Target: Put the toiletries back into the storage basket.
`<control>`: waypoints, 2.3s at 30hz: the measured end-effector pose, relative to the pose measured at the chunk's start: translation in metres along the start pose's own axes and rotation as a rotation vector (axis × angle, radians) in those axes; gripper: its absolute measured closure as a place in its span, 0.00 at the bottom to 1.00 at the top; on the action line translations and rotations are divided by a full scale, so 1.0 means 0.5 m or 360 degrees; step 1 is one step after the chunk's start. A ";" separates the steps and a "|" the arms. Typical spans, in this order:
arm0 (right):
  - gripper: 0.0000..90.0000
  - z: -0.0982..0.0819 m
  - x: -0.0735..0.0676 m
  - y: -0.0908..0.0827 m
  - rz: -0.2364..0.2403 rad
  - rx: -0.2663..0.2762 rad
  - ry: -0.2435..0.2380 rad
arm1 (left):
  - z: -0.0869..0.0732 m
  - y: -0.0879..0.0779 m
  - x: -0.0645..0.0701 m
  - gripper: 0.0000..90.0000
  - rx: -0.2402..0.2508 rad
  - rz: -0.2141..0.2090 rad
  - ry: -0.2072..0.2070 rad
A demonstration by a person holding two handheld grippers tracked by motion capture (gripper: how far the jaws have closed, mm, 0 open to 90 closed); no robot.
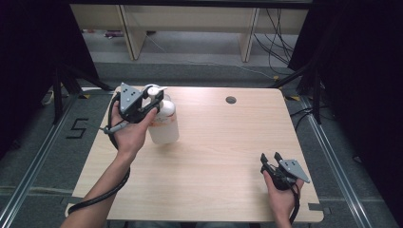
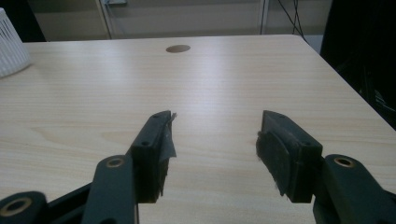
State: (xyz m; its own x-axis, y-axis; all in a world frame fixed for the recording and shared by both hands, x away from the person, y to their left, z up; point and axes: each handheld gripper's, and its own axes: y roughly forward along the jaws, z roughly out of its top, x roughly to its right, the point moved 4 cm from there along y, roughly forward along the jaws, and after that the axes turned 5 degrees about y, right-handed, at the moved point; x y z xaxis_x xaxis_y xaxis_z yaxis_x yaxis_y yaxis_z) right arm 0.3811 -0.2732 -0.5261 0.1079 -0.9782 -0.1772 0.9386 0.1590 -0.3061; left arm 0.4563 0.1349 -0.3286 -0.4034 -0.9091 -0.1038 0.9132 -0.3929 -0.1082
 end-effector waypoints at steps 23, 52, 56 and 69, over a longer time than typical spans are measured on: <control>0.50 0.000 -0.001 0.000 0.0006 -0.0001 -0.0009 | -0.001 0.006 -0.050 0.65 0.0037 0.0118 0.0002; 0.50 -0.001 0.000 -0.001 0.0002 -0.0012 -0.0030 | 0.007 0.022 -0.086 0.65 0.0070 0.0193 0.0014; 0.50 -0.001 0.000 0.000 0.0008 -0.0007 -0.0030 | 0.010 0.026 -0.092 0.65 0.0081 0.0196 0.0010; 0.50 0.000 0.001 0.000 0.0000 -0.0006 -0.0044 | 0.017 0.040 -0.109 0.65 0.0094 0.0217 0.0018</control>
State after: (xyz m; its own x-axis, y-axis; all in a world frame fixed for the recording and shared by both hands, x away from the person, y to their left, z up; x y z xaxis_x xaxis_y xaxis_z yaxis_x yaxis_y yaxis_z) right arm 0.3812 -0.2737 -0.5263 0.1172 -0.9815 -0.1513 0.9373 0.1597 -0.3097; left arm 0.4969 0.1754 -0.3168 -0.2755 -0.9532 -0.1248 0.9613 -0.2734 -0.0339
